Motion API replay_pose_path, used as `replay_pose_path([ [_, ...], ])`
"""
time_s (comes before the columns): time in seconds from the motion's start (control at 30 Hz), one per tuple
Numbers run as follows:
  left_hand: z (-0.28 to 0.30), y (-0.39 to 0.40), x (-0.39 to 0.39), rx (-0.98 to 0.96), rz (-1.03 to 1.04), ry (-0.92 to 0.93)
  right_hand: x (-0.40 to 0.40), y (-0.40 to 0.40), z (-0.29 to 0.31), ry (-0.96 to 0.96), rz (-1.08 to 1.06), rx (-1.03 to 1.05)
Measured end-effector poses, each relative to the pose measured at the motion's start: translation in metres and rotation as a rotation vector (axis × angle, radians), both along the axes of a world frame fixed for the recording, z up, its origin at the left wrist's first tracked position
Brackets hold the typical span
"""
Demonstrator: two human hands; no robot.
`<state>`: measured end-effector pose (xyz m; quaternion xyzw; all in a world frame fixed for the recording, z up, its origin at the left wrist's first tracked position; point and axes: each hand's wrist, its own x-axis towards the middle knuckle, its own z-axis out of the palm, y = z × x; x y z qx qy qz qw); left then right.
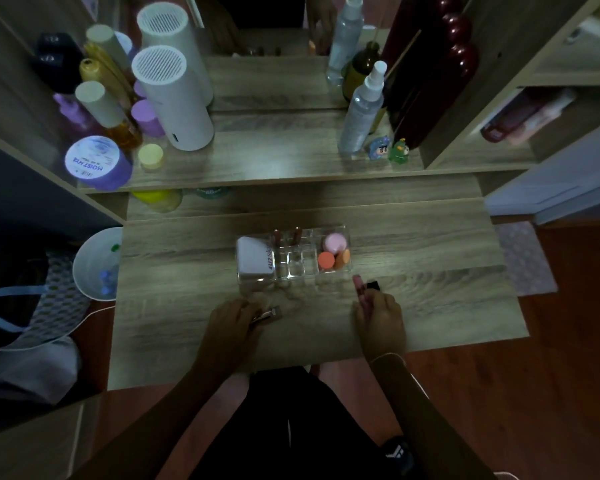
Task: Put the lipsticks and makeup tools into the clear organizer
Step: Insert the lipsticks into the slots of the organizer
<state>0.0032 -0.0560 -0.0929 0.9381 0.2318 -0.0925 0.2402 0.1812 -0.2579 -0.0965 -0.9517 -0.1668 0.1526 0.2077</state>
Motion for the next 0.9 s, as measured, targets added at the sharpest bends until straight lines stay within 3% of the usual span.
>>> replay_pose_path([
  [0.43,0.008,-0.004,0.011,-0.010,0.000,-0.109,-0.020,0.019,0.003,0.109,0.092,-0.007],
  [0.9,0.028,0.013,0.071,-0.242,0.359,-0.443,-0.014,0.084,0.045,0.111,0.038,0.407],
])
